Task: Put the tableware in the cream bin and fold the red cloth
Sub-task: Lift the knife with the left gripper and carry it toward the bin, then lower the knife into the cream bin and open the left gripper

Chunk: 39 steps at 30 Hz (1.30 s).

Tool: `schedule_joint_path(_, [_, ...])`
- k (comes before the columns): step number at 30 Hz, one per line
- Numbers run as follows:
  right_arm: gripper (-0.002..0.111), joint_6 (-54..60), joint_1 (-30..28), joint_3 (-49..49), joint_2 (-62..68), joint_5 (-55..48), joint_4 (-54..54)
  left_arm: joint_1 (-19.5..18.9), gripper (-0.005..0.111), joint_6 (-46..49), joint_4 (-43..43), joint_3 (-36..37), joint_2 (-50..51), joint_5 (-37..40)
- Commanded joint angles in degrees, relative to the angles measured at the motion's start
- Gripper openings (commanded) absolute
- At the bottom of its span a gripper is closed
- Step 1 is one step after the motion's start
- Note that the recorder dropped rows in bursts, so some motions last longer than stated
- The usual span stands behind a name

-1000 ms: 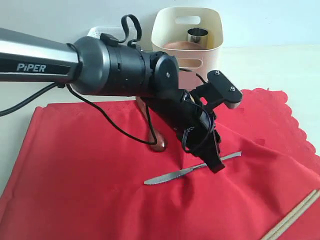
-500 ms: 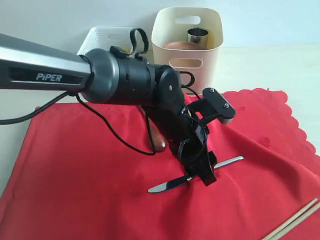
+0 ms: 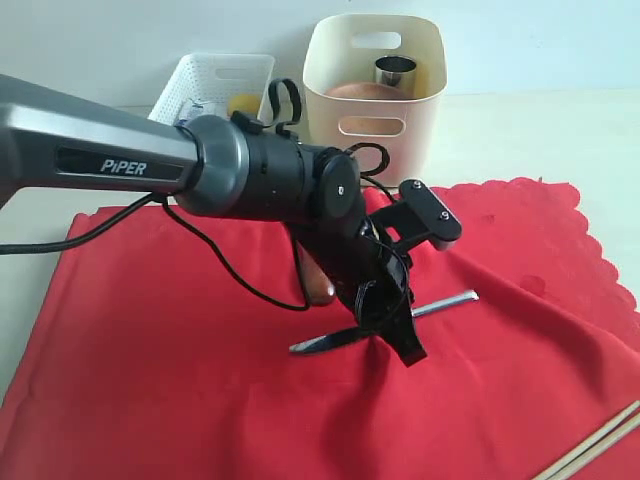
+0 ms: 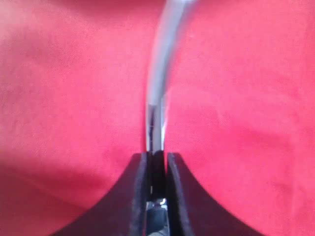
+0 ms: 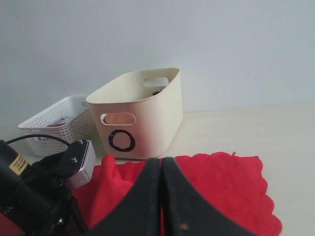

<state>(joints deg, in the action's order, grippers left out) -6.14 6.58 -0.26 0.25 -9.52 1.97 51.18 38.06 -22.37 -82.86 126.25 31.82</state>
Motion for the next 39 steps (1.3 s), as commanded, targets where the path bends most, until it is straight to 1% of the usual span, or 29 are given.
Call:
schedule_joint_path(1, [0.0, 0.1, 0.08, 0.26, -0.25, 0.59, -0.37, 0.22, 0.0, -0.31, -0.2, 0.17, 0.81, 2.48])
schedule_joint_path(10, [0.0, 0.1, 0.08, 0.26, -0.25, 0.59, -0.37, 0.22, 0.0, -0.59, -0.5, 0.17, -2.41, 3.07])
schedule_joint_path(16, [0.0, 0.1, 0.08, 0.26, -0.25, 0.59, -0.37, 0.22, 0.0, -0.85, -0.69, 0.17, -6.15, 4.24])
schedule_joint_path(25, [0.0, 0.1, 0.08, 0.26, -0.25, 0.59, -0.37, -0.45, 0.0, -0.74, -0.69, 0.17, -12.3, 3.26])
schedule_joint_path(27, [0.0, 0.1, 0.08, 0.26, -0.25, 0.59, -0.37, -1.75, 0.0, -0.74, -0.68, 0.17, -14.61, -1.35])
schedule_joint_path(28, [0.0, 0.1, 0.08, 0.26, -0.25, 0.59, -0.37, -3.4, 0.0, -0.97, -1.87, 0.17, -16.09, -6.91])
schedule_joint_path(30, [0.0, 0.1, 0.08, 0.26, -0.25, 0.59, -0.37, -5.13, 0.0, -0.97, -4.37, 0.17, -17.01, -13.41])
schedule_joint_path(31, [0.0, 0.1, 0.08, 0.26, -0.25, 0.59, -0.37, -6.39, 0.0, -0.97, -6.53, 0.17, -17.42, -18.48])
schedule_joint_path(33, [0.0, 0.1, 0.08, 0.26, -0.25, 0.59, -0.37, -7.95, 0.0, -0.97, -10.5, 0.17, -17.53, -25.63])
schedule_joint_path(34, [0.0, 0.1, 0.08, 0.26, -0.25, 0.59, -0.37, -8.95, 0.0, -0.97, -13.29, 0.17, -17.53, -31.16])
schedule_joint_path(35, [0.0, 0.1, 0.08, 0.26, -0.25, 0.59, -0.37, -10.26, 0.0, -1.09, -16.62, 0.17, -17.53, -38.97])
schedule_joint_path(36, [0.0, 0.1, 0.08, 0.26, -0.25, 0.59, -0.37, -10.75, 0.0, -2.68, -18.25, 0.17, -17.53, -43.33])
schedule_joint_path(37, [0.0, 0.1, 0.08, 0.26, -0.25, 0.59, -0.37, -11.83, 0.0, -7.59, -18.58, 0.17, -17.53, -49.45])
schedule_joint_path(38, [0.0, 0.1, 0.08, 0.26, -0.25, 0.59, -0.37, -12.27, 0.0, -11.11, -18.13, 0.17, -17.4, -52.32])
schedule_joint_path(39, [0.0, 0.1, 0.08, 0.26, -0.25, 0.59, -0.37, -13.07, 0.0, -19.14, -15.29, 0.17, -16.33, -57.42])
